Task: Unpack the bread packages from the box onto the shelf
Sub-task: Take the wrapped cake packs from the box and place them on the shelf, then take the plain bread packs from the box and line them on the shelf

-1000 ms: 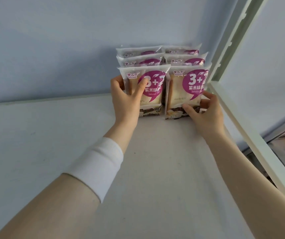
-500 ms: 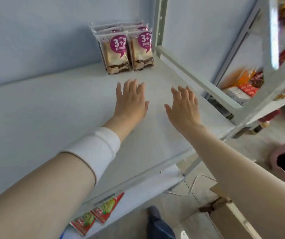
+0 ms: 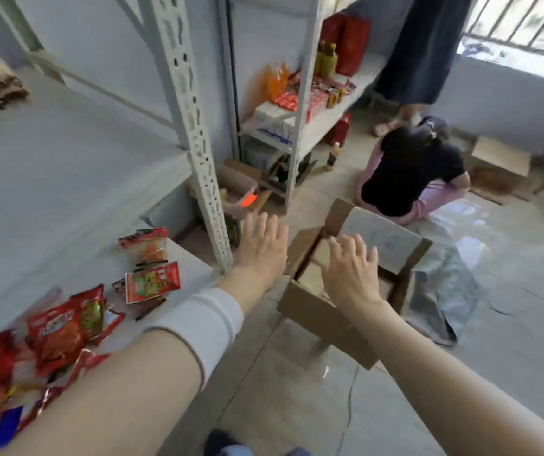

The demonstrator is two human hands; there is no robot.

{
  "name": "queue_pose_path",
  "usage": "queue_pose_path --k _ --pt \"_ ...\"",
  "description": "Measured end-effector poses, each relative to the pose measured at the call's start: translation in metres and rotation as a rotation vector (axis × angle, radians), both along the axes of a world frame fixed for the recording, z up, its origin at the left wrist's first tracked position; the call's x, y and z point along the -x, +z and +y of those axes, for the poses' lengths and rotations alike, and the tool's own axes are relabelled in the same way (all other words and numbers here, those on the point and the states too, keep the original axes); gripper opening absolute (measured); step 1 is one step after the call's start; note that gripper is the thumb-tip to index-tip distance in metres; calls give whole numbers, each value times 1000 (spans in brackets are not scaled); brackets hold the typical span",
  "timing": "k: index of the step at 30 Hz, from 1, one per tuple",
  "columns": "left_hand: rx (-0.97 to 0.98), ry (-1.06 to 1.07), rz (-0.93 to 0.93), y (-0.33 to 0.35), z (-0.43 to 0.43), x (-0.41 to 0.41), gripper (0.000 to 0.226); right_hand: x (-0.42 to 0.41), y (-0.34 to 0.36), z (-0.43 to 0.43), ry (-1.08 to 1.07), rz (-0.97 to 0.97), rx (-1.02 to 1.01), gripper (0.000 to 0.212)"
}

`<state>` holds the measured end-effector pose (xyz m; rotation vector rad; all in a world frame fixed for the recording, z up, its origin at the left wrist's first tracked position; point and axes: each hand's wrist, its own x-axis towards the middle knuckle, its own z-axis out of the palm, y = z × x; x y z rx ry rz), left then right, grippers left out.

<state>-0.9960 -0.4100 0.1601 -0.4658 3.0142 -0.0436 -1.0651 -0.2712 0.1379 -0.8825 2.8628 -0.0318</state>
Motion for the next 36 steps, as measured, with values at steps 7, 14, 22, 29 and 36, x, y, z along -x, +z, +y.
queue_pose_path --k 7,14,22,29,36 --pt "-83 -221 -233 -90 113 81 50 47 -80 135 -312 -218 -145 50" --pt "-187 -258 -368 -176 122 175 46 111 -156 140 -393 -355 -220 53" --pt "-351 -151 -487 -320 103 287 52 176 -290 106 -478 -568 -170 57" --pt "-494 34 -446 -457 98 364 70 217 -410 76 -701 -868 81 62" --pt "-663 343 -316 -482 104 393 79 221 -441 70 -1033 -1180 368 60"
